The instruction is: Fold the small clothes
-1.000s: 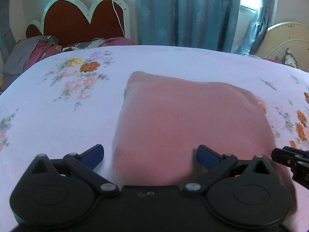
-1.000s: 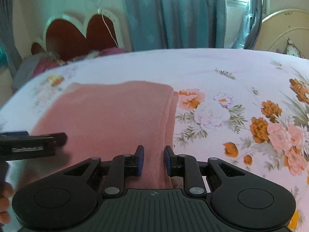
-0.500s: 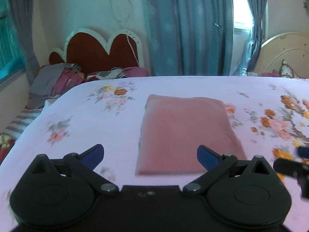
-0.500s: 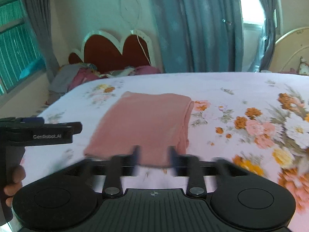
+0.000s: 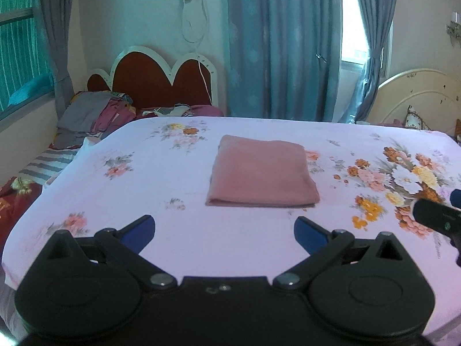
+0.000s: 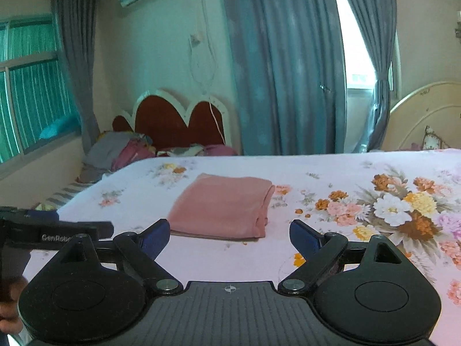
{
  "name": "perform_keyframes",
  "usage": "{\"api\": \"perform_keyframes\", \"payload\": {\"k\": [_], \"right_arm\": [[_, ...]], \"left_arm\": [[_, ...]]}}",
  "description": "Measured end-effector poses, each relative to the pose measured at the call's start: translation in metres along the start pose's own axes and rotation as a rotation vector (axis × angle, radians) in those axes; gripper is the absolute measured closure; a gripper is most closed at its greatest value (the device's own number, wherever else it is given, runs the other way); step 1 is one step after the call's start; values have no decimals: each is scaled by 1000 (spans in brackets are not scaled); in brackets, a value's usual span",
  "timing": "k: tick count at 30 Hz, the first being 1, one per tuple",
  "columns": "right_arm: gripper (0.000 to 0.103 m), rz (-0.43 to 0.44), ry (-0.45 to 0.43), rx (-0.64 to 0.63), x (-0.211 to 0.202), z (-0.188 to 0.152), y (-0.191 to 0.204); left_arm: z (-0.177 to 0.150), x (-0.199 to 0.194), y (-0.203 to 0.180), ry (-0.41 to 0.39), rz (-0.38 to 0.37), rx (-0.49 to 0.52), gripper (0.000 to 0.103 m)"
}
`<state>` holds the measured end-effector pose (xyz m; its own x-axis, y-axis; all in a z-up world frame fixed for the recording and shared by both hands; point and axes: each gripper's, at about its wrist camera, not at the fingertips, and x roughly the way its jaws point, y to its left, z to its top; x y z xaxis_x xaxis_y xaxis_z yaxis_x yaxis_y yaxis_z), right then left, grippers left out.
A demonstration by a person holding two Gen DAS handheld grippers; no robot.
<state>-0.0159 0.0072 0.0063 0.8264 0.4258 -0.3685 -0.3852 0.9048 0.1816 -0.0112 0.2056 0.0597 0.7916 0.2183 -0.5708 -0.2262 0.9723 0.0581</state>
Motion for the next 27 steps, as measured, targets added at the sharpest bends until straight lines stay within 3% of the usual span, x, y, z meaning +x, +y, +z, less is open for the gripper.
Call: {"api": "perform_keyframes", "payload": {"k": [10,27], "right_arm": [[14,11,-43,3,-28,-6,3],[14,30,-64,5,-36,-5,-6]], "left_arm": [[-11,-38,8,-37,18,-27,0],[-11,-45,5,-64,28,-33,0]]}}
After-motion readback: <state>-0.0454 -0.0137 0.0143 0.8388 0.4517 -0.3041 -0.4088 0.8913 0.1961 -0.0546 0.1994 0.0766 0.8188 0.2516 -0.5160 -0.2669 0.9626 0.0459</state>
